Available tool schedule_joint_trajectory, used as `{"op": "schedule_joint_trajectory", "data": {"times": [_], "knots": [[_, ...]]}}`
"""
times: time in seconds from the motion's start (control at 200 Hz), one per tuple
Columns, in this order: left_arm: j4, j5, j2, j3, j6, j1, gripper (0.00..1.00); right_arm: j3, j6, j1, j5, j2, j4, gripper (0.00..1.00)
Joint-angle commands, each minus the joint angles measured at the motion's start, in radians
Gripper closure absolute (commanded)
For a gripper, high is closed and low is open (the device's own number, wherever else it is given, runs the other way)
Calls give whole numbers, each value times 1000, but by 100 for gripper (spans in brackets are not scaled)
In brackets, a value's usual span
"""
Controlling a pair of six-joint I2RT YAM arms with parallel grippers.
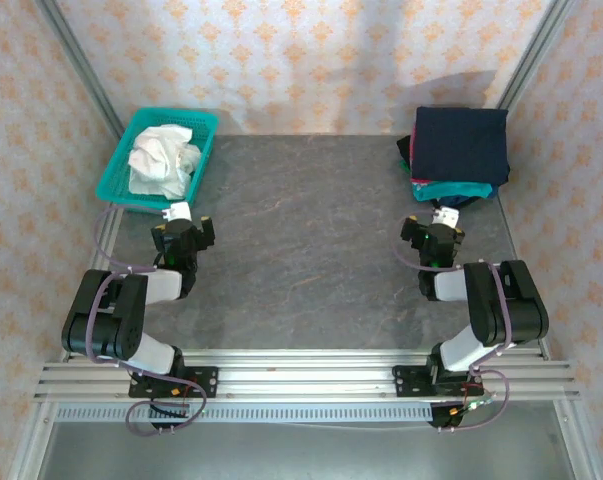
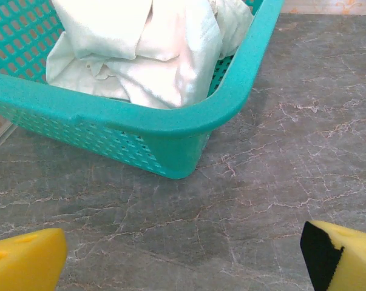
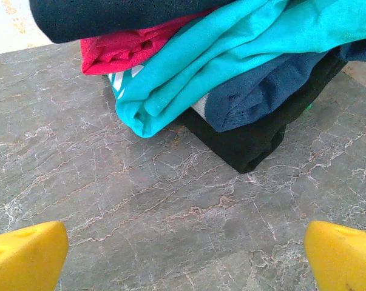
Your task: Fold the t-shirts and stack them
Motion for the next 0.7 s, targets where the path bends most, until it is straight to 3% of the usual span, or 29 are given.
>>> {"op": "schedule_joint_trajectory", "data": {"times": [0.0,0.696], "knots": [[-6,-29,-21,16,-11,-4,0,18,-12,-5,-9,-7,0,1],[-4,-12,-26,17,-1,-5,0,15,-12,-7,-15,-12,4,1]]}}
